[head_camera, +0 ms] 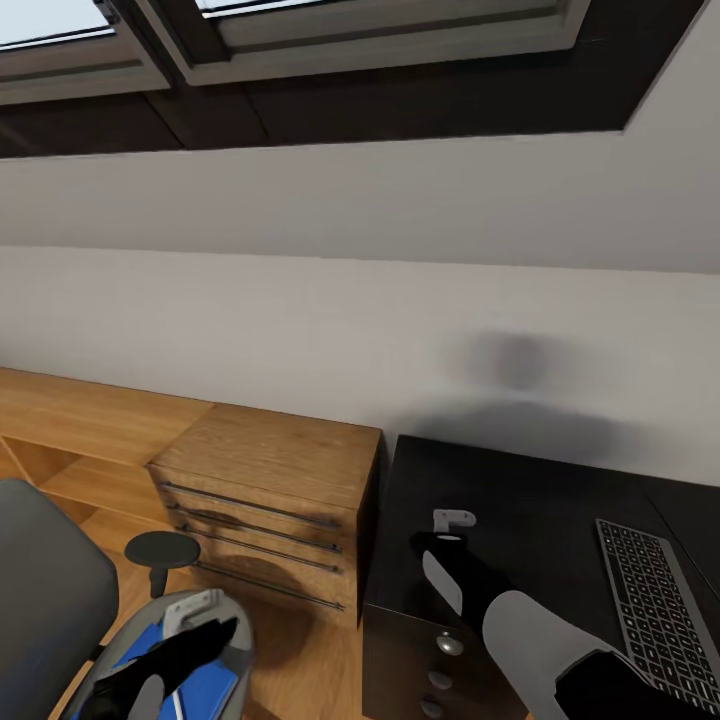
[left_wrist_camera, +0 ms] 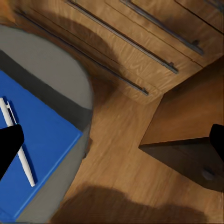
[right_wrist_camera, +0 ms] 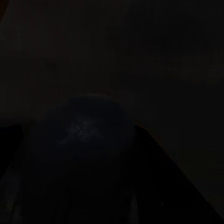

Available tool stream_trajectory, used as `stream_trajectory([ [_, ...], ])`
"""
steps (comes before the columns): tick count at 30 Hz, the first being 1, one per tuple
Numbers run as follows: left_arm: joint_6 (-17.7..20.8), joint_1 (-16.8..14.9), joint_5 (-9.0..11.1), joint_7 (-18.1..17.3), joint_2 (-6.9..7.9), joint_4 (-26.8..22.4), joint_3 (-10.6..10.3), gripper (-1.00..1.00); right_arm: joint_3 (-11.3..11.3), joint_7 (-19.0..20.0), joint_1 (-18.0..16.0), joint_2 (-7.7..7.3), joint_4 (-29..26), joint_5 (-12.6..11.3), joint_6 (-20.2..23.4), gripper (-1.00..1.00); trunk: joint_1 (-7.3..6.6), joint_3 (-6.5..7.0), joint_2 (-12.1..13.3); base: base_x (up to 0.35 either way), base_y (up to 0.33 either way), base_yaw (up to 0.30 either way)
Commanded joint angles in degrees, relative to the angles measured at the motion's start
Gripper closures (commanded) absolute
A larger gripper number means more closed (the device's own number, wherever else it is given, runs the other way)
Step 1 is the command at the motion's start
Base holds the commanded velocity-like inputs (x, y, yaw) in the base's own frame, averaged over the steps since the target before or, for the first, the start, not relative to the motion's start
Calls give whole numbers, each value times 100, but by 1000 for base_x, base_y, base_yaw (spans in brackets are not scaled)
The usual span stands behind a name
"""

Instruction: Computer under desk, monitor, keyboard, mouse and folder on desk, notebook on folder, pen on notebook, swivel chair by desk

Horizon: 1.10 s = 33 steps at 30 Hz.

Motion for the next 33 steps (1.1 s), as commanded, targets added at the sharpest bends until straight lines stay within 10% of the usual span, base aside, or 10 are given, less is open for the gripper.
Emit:
stream_trajectory([
  [1,100,-3,94,45,-15,-67,1,-100,48,-49,-5,-4,-10,-57,24,100,2,-10,-8,0,0,0],
  [9,368,-3,780,39,-59,-292,45,-100,41,-43,-5,-12,-30,-62,-2,100,2,-10,-8,0,0,0],
  [33,320,-3,811,16,-49,60,494,-100,37,-50,-5,-15,-37,-63,-8,100,397,-333,-730,0,0,0],
])
